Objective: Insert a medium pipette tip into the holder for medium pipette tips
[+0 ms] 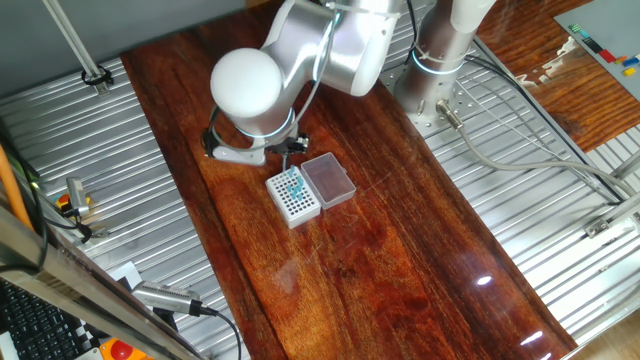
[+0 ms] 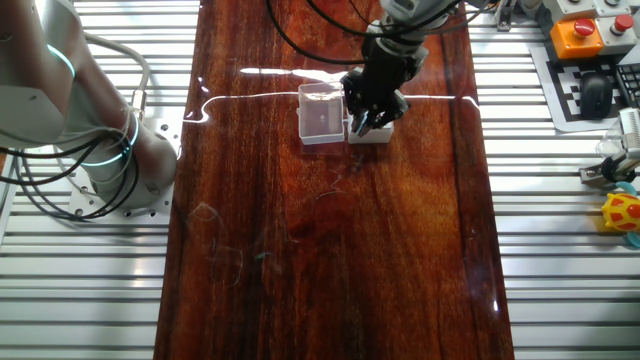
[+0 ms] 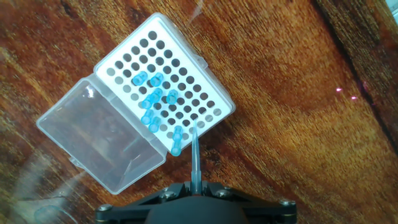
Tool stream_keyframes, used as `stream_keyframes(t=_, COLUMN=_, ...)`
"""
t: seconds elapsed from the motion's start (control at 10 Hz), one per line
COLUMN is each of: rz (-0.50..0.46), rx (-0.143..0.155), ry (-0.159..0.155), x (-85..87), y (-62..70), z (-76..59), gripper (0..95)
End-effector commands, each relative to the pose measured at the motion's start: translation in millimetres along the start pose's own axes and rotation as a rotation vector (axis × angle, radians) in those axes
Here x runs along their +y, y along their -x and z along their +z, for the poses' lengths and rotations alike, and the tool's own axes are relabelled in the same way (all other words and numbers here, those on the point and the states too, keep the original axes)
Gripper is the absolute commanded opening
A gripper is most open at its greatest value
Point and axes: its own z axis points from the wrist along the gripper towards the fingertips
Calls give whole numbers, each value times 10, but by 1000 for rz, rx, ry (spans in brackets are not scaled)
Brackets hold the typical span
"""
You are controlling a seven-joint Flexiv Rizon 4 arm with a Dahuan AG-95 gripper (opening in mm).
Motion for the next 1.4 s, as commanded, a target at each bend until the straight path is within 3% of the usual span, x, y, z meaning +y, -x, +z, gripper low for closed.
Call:
stream_keyframes(t=0.1, rz=-3, rx=-2, ry=0, x=-9, y=-37, z=-2, gripper=0)
stream_keyframes(t=1.4, rz=-28, rx=20, ry=-5, x=-19, y=-64, z=-6, gripper=0)
